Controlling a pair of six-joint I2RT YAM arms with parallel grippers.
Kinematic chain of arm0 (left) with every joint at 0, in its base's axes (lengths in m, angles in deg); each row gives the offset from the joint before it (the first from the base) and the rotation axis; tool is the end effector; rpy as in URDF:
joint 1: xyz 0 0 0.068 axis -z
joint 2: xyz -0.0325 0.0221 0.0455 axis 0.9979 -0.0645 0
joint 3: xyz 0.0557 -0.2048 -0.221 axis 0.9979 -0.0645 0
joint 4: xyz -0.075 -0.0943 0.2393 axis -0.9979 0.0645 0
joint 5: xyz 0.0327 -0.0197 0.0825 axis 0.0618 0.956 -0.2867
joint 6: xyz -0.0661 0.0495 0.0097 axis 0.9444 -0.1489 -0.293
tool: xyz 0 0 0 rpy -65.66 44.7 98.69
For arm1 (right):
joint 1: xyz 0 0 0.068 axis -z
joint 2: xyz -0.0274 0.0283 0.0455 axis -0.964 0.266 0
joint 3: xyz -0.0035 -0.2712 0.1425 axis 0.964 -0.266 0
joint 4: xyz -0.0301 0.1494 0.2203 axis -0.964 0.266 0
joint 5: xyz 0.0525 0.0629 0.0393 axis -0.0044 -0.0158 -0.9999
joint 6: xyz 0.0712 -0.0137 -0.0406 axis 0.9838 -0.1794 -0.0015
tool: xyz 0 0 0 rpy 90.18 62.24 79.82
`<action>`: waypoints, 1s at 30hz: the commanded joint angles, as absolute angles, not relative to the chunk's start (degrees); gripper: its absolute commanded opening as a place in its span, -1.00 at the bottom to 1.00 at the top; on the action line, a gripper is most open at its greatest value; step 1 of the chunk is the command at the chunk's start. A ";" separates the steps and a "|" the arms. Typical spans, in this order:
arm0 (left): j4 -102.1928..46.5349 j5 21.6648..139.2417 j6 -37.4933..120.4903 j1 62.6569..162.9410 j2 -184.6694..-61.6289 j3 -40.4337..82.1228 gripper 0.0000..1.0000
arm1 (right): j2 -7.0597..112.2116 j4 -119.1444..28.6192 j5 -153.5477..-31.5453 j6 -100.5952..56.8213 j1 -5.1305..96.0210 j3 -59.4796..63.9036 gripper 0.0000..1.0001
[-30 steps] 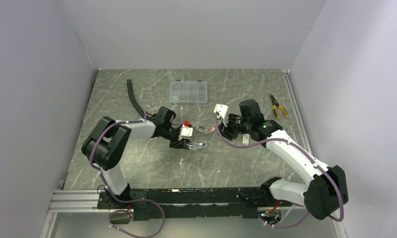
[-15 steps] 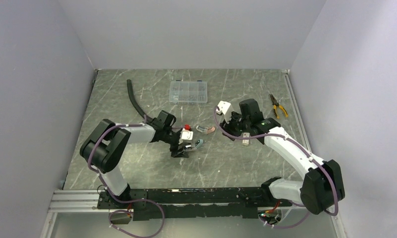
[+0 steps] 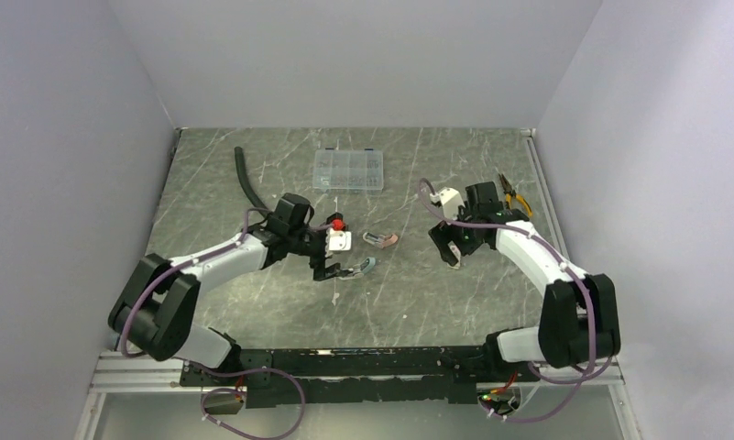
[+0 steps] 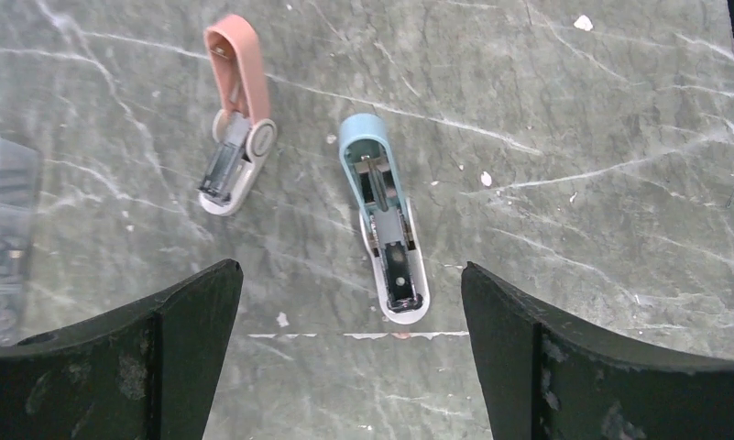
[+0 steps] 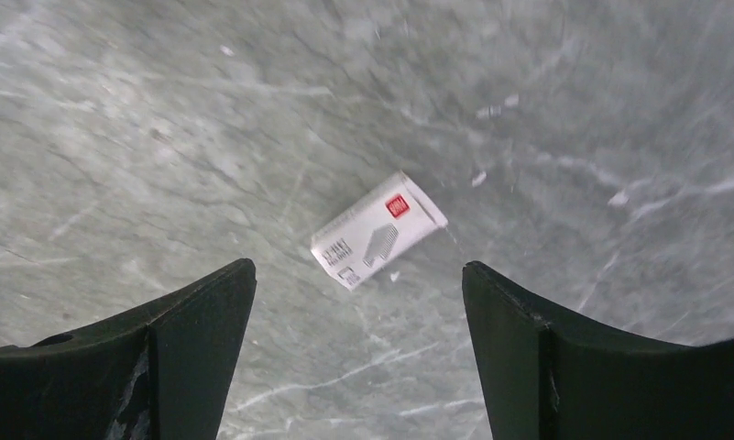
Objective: Load the staples into the stapler
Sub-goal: Place the stapler at the center of the board.
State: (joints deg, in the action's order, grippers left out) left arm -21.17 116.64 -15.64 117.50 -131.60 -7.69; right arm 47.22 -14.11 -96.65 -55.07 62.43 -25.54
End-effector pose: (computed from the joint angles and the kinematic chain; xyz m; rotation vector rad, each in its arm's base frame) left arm 0.2374 -0.2033 0.2049 1.6330 1.4687 -0.7650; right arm 0.2614 0.0714 0.2132 -0.9209 2.4169 0.1767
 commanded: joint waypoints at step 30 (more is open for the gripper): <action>-20.46 111.67 -11.71 116.69 -125.17 -4.45 0.89 | 64.75 -12.32 -100.15 -44.15 64.01 -18.52 0.14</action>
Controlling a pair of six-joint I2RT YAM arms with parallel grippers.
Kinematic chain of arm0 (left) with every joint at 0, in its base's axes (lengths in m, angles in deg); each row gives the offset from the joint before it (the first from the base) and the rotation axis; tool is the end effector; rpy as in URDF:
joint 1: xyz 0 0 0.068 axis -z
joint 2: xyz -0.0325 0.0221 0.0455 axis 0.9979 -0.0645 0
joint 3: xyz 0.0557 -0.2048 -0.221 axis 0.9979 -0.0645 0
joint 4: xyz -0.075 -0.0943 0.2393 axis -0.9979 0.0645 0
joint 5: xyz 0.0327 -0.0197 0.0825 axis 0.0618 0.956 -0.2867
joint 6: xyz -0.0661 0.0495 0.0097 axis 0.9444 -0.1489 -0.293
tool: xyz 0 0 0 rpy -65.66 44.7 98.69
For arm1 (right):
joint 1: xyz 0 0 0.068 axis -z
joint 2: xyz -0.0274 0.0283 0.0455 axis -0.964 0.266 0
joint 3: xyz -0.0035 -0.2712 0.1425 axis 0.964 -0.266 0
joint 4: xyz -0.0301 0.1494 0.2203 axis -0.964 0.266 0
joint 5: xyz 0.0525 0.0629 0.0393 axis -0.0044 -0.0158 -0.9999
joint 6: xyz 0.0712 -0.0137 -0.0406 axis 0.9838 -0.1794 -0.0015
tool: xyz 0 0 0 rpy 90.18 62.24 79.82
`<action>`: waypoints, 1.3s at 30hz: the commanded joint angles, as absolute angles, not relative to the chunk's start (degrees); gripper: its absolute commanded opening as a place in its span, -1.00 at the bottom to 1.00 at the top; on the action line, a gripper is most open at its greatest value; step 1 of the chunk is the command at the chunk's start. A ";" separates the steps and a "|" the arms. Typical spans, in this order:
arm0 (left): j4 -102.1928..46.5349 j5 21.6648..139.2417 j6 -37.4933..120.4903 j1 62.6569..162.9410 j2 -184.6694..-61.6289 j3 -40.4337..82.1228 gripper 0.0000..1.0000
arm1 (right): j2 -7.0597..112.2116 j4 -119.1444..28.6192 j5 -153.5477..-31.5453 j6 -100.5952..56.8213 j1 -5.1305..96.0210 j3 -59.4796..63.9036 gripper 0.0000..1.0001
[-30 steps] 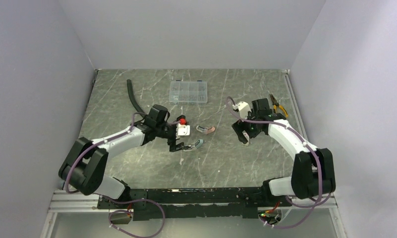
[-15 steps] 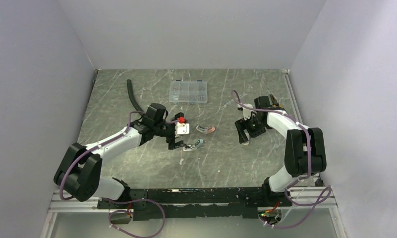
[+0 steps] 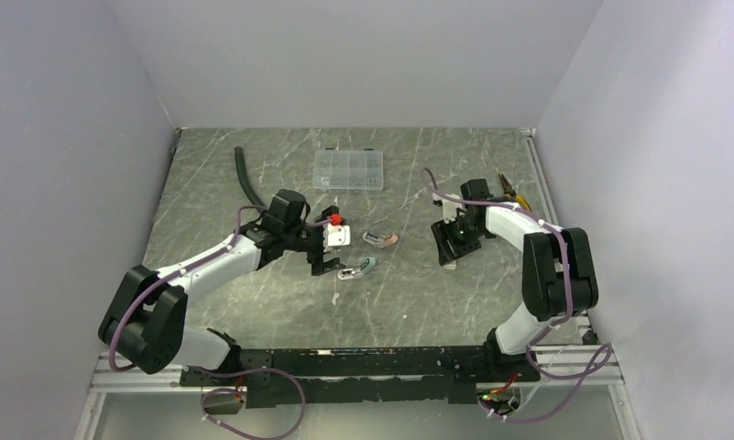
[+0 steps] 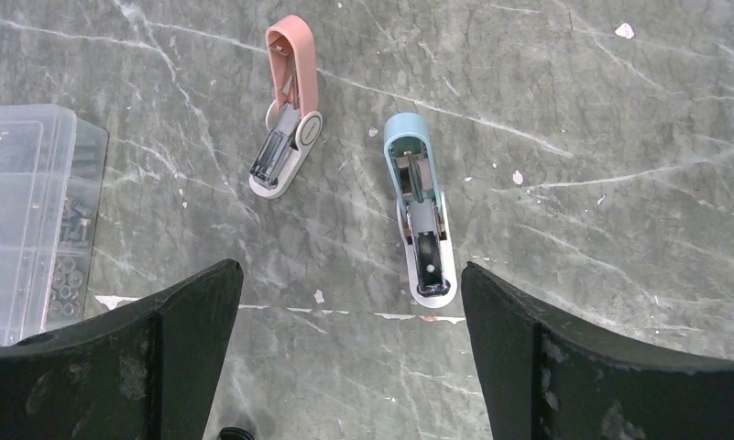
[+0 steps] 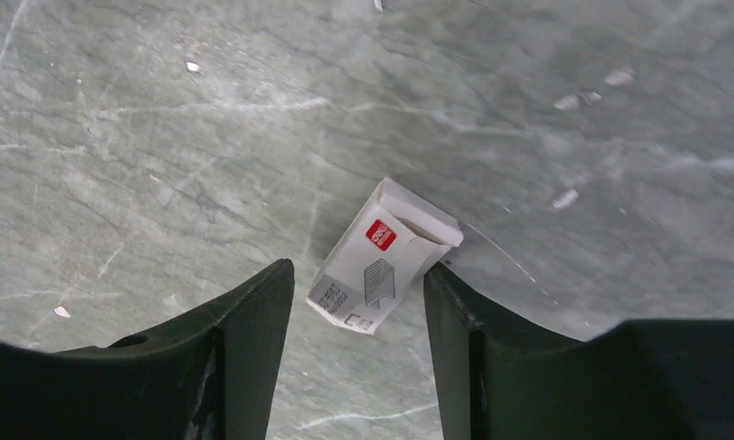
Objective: Load the staples into the stapler
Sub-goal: Place the stapler at the center of the board, then pick up the staple box from the center of the board.
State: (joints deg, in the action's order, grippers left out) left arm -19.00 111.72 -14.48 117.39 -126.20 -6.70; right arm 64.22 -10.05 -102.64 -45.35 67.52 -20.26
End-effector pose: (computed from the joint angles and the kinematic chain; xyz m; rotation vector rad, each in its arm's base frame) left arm 0.2344 -0.1954 0.2311 1.5871 1.4731 -0.6485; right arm 0.2977 0.0591 0.1591 -0.6377 2.7622 0.4101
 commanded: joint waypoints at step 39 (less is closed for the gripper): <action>-5.56 122.53 30.59 107.00 -142.84 21.96 0.67 | 51.22 -16.49 -109.01 -60.21 58.27 -19.74 -0.57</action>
State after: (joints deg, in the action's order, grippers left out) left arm -11.07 115.33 21.27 105.06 -139.99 16.44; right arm 56.70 -13.85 -103.71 -57.94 58.96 -21.04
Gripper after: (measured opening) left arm 0.844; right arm 0.353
